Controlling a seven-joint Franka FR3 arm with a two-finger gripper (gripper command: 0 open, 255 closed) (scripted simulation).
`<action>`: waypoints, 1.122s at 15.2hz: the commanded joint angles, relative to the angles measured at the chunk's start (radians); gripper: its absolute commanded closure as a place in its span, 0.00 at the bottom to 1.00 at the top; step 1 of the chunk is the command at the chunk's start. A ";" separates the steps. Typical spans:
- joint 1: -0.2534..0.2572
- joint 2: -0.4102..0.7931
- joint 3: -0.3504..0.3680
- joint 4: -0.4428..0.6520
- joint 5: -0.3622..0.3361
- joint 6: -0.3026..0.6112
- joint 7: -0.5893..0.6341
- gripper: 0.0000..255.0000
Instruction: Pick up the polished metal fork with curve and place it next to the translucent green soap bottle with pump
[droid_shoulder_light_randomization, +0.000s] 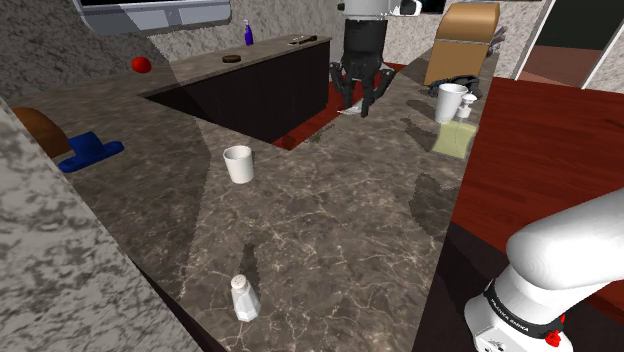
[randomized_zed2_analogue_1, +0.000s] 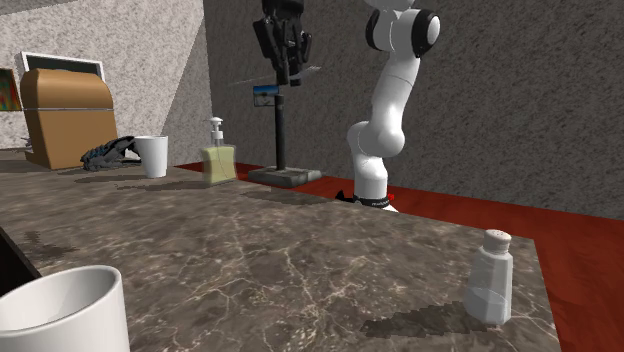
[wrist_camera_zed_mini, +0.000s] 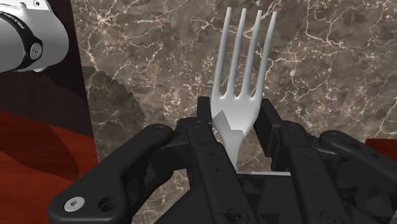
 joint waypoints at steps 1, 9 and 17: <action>-0.010 -0.027 -0.044 -0.035 -0.005 0.000 -0.059 1.00; -0.063 -0.078 -0.201 -0.101 -0.058 -0.017 -0.266 1.00; -0.127 -0.056 -0.342 -0.098 -0.133 -0.021 -0.461 1.00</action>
